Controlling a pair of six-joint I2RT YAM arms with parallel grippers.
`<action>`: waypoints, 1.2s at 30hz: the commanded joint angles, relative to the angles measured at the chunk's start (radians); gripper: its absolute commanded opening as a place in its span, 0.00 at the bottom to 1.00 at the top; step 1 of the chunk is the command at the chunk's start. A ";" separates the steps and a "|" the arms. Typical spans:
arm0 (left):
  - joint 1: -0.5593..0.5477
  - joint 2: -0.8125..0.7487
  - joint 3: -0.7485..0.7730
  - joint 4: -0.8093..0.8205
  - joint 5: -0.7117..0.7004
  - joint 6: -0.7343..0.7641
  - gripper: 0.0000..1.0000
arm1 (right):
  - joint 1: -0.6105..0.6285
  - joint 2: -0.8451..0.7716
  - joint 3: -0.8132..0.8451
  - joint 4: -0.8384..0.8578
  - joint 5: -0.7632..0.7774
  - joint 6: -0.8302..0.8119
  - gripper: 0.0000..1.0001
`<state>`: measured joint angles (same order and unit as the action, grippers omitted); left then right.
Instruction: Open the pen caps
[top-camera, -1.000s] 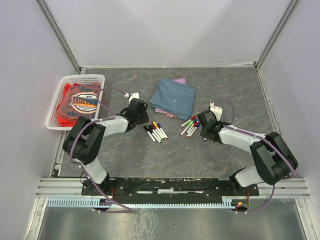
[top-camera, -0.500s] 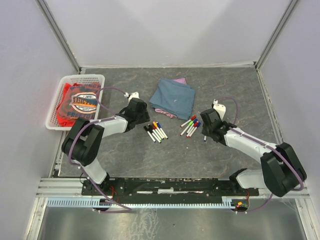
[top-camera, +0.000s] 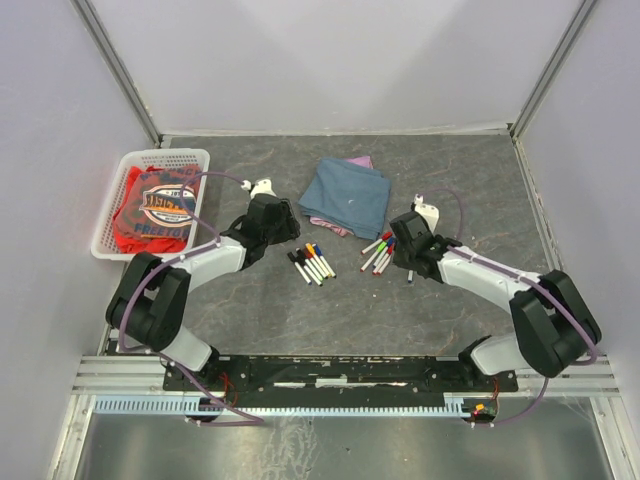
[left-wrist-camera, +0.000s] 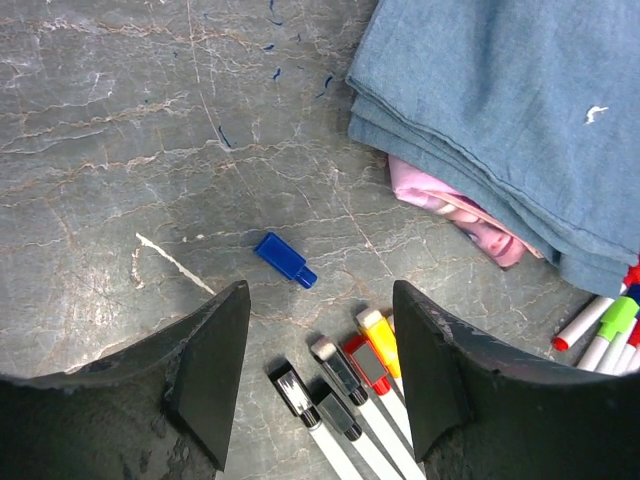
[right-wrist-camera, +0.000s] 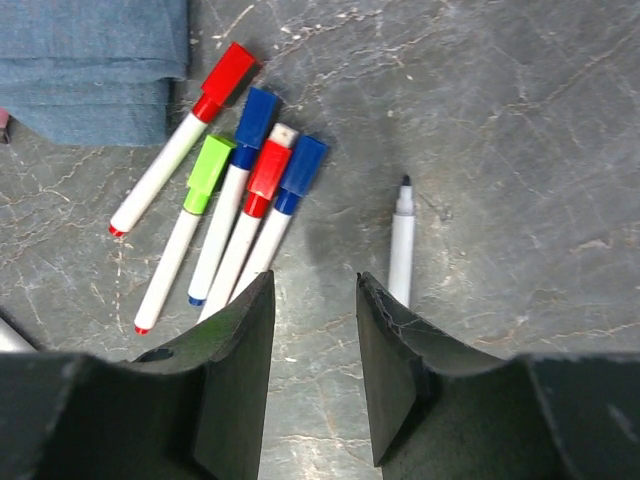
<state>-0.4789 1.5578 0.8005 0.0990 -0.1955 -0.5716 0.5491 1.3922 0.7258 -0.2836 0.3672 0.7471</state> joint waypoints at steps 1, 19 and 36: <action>0.004 -0.061 -0.011 0.041 0.016 0.007 0.66 | 0.012 0.045 0.061 0.042 -0.007 0.032 0.45; 0.005 -0.094 -0.030 0.054 0.023 0.010 0.66 | 0.021 0.152 0.095 0.080 -0.022 0.060 0.45; 0.004 -0.121 -0.037 0.059 0.024 0.006 0.66 | 0.049 0.190 0.072 0.075 -0.004 0.059 0.41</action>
<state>-0.4789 1.4773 0.7650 0.1078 -0.1761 -0.5716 0.5774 1.5723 0.7837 -0.2253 0.3439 0.7994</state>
